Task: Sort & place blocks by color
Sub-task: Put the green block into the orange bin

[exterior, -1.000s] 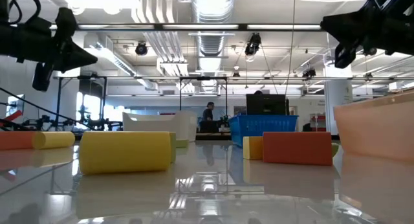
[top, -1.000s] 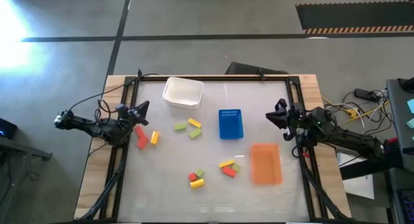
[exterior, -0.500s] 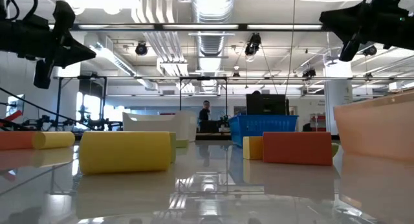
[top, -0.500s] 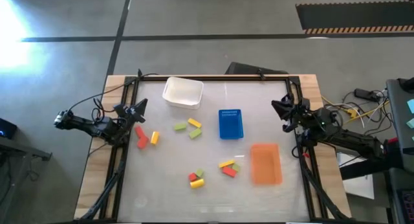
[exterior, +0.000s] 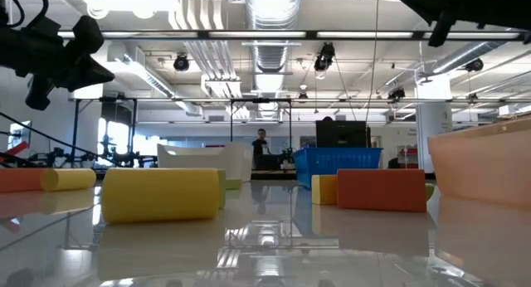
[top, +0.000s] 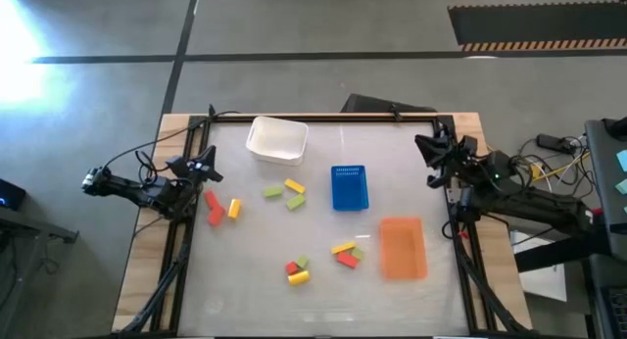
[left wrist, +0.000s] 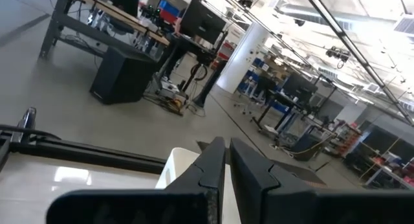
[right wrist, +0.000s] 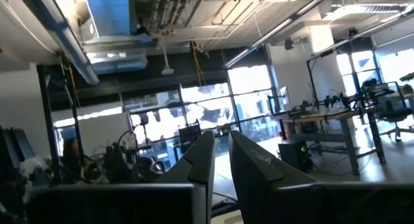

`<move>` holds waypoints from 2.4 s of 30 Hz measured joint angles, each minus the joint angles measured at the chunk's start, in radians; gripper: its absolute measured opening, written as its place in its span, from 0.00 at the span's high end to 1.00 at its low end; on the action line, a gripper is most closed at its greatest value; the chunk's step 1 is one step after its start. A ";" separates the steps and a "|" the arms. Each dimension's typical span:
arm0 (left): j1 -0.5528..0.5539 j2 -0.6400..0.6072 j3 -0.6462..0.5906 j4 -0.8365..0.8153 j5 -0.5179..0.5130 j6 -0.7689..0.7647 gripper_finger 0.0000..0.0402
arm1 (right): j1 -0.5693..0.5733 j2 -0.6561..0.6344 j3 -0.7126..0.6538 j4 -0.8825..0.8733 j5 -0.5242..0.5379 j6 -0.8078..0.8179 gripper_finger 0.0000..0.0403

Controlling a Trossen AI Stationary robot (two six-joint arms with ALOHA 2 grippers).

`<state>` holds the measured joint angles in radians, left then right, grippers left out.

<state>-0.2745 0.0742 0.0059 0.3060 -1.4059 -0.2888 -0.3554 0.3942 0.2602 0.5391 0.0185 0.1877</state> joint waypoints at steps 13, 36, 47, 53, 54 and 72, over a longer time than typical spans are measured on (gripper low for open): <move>0.000 0.000 0.000 0.010 0.007 0.008 0.98 | 0.159 0.326 0.258 0.002 0.009 -0.181 0.91; 0.000 -0.002 0.063 0.158 0.384 0.122 0.98 | 0.411 0.808 0.610 -0.020 0.097 -0.233 0.97; 0.000 -0.003 0.063 0.186 0.477 0.121 0.98 | 0.458 1.045 0.946 -0.425 0.095 -0.204 0.98; 0.000 -0.006 0.063 0.191 0.477 0.125 0.98 | 0.498 1.182 1.135 -0.713 0.095 -0.215 0.98; 0.000 -0.006 0.063 0.193 0.477 0.141 0.98 | 0.504 1.201 1.161 -0.754 0.093 -0.222 0.98; 0.000 -0.006 0.055 0.210 0.478 0.174 0.98 | 0.567 1.473 1.243 -0.900 -0.026 -0.311 0.98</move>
<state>-0.2741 0.0681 0.0605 0.5156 -0.9276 -0.1150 0.2115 1.8671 1.5035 -0.3607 -0.0080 -0.1233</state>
